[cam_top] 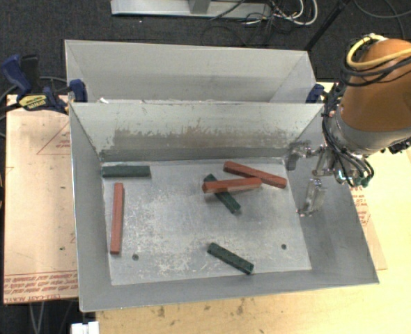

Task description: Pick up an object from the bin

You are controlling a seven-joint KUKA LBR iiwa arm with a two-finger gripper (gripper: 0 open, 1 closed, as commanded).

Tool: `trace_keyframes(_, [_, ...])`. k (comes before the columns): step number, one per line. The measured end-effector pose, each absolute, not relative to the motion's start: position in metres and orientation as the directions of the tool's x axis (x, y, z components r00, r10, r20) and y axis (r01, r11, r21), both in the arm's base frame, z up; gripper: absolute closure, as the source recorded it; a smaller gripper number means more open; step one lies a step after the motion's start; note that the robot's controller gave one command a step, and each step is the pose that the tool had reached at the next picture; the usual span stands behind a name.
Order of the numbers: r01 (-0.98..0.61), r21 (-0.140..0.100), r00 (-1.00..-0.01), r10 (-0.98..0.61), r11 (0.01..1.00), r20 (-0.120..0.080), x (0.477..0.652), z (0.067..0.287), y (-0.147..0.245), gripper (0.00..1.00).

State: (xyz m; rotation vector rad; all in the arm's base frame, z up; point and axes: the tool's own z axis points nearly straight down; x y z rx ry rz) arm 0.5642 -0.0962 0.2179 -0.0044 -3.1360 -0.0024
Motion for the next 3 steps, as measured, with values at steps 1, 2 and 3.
trace_keyframes(1, [-0.007,0.003,-1.0,-0.007,1.0,0.001,0.616,0.066,-0.018,0.0])
trace_keyframes(2, [0.154,0.003,-0.988,0.154,0.988,-0.005,0.622,0.101,-0.005,0.0])
trace_keyframes(3, [0.291,0.002,-0.957,0.291,0.957,-0.004,0.626,0.114,-0.003,0.0])
